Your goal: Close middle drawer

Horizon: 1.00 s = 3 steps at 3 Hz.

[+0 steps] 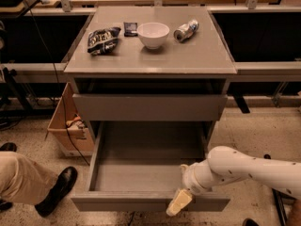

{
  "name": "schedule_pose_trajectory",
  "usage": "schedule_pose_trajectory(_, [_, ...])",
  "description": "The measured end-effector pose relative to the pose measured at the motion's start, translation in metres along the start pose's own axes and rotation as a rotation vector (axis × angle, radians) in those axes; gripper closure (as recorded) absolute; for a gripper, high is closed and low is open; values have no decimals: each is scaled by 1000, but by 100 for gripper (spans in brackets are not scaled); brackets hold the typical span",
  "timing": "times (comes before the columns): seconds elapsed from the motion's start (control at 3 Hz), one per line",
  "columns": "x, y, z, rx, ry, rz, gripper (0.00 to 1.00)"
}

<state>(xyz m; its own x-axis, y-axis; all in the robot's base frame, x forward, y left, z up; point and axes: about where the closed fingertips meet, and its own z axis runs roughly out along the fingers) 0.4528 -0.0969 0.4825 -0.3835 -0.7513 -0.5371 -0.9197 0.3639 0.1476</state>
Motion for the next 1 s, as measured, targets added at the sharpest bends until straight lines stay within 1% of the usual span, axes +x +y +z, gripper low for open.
schedule_pose_trajectory(0.33, [8, -7, 37, -18, -13, -28, 0])
schedule_pose_trajectory(0.67, [8, -12, 55, -27, -22, -45, 0])
schedule_pose_trajectory(1.0, [-5, -20, 71, -29, -33, -71, 18])
